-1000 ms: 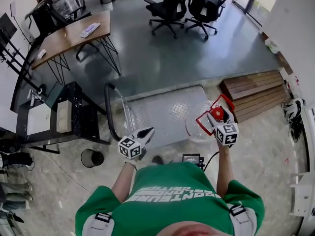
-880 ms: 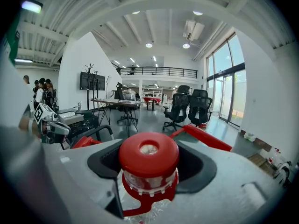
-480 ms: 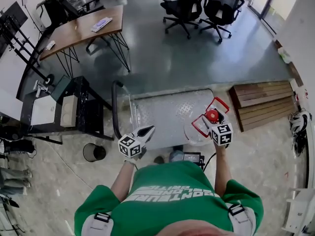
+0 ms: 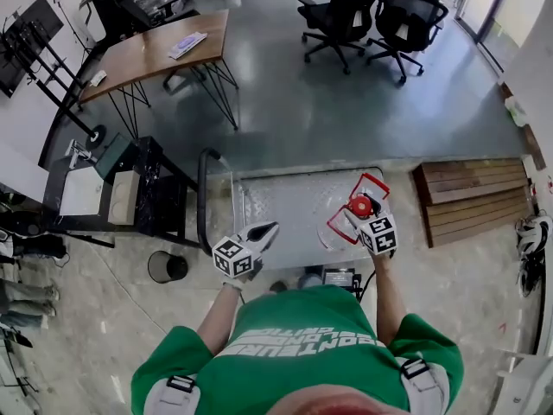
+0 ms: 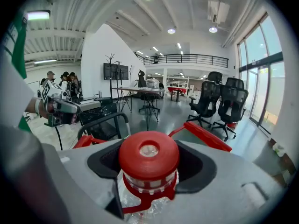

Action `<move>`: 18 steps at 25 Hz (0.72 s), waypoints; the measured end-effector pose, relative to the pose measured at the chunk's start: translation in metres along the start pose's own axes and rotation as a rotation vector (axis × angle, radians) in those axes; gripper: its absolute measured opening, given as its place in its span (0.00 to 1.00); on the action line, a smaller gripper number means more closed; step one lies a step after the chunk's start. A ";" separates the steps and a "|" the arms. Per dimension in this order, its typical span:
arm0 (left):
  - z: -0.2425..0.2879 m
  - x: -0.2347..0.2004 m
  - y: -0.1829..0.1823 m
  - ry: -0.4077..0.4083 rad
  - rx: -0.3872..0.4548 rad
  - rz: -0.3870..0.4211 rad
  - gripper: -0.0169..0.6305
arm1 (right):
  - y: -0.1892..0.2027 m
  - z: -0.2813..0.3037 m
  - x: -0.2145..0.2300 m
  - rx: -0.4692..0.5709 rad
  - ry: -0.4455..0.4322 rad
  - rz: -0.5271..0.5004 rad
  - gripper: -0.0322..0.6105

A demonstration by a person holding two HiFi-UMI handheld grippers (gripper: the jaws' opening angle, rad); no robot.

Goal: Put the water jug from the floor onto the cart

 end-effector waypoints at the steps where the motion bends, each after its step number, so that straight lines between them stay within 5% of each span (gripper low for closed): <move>1: 0.006 0.003 -0.001 0.003 -0.001 0.003 0.04 | 0.002 0.006 0.003 -0.009 -0.015 -0.011 0.52; 18: 0.055 0.005 0.006 -0.034 -0.043 -0.034 0.04 | 0.063 0.107 0.008 -0.209 -0.226 -0.121 0.52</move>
Point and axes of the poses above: the fingertips, and each gripper's own axes: z forward along the fingers, x to its right, y out of its underside, the point moved 5 cm from there along -z, backward along the fingers, and after that the axes turned 14 degrees about -z, right-handed, at the moved point
